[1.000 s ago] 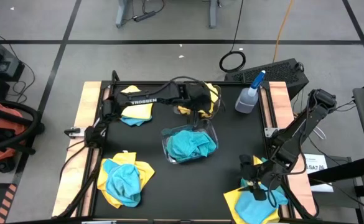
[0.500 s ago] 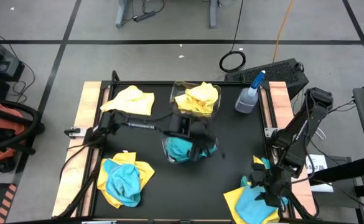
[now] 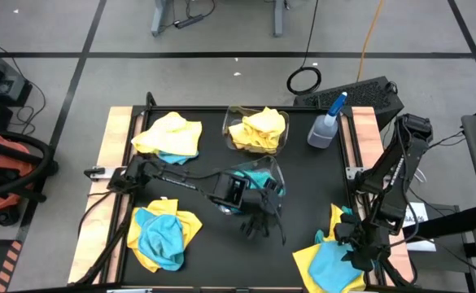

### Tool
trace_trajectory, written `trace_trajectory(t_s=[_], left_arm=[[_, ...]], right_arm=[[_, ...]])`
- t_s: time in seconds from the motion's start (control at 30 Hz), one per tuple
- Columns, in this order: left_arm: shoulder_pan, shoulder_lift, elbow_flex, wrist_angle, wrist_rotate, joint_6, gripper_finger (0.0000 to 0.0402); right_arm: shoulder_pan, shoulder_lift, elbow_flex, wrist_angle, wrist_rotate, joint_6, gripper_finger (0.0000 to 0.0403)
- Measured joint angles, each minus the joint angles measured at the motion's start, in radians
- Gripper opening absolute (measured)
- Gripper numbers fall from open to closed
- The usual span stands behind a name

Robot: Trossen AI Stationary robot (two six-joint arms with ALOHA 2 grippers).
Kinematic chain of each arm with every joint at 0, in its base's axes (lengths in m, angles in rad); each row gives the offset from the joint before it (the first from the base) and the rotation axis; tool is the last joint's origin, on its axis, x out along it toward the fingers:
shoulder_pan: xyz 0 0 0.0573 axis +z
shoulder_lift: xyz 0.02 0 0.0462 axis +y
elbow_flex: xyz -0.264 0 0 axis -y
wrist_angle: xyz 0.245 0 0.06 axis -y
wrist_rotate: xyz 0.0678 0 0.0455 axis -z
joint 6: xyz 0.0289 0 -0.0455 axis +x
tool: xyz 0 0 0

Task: Sort microfiber towel by color & place in baskets
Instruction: Put the blue microfiber cloth into the bottom transparent bin

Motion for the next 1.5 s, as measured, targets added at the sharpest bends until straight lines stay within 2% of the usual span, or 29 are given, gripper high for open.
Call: trace_trajectory(t_s=[0.37,0.67,1.03,1.5], left_arm=[[-0.046,0.001,-0.024,0.030,0.107,-0.026,0.0231],[-0.050,0.002,-0.126,0.143,0.143,-0.052,0.0231],[-0.065,0.035,-0.154,0.208,0.188,-0.103,0.0231],[-0.078,0.090,-0.154,0.209,0.188,-0.103,0.0231]], right_arm=[[0.003,0.000,0.002,-0.123,0.008,0.020,0.0255],[0.002,0.000,0.070,-0.244,0.116,-0.025,0.0255],[0.002,0.035,0.073,-0.177,0.107,0.004,0.0255],[0.002,0.202,0.073,-0.028,0.078,0.021,0.0255]])
